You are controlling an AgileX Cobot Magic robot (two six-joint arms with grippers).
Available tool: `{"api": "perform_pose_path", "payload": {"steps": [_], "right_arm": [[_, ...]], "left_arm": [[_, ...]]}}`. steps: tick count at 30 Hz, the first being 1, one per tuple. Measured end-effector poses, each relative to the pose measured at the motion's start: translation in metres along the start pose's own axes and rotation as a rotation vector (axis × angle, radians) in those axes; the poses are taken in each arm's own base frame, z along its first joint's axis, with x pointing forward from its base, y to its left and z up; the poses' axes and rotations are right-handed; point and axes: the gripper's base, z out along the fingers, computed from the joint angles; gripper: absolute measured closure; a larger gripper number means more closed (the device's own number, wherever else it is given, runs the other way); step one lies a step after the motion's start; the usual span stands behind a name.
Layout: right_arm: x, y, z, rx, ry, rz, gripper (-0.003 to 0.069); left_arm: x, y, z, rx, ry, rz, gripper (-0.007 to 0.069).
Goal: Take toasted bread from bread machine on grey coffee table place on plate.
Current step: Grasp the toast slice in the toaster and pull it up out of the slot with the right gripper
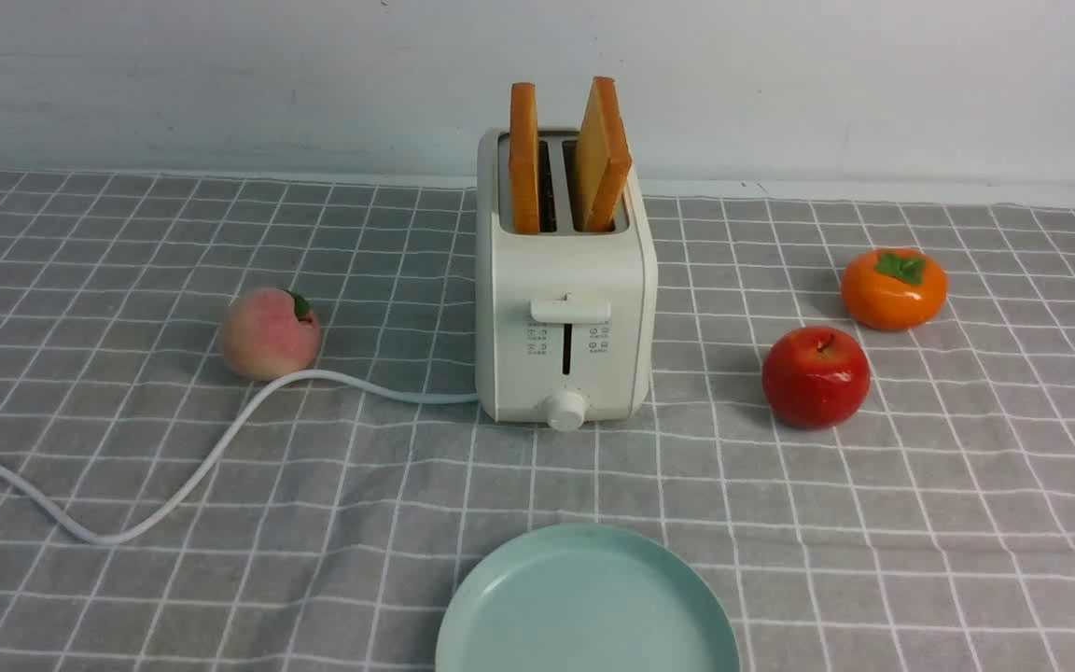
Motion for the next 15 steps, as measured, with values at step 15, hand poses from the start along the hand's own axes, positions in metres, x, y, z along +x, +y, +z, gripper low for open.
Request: {"api": "perform_pose_path", "payload": {"steps": [15], "right_arm": [[0.0000, -0.0004, 0.0000, 0.005, 0.000, -0.011, 0.0419]], "left_arm": [[-0.0077, -0.0023, -0.0003, 0.026, -0.084, -0.031, 0.0387]]}}
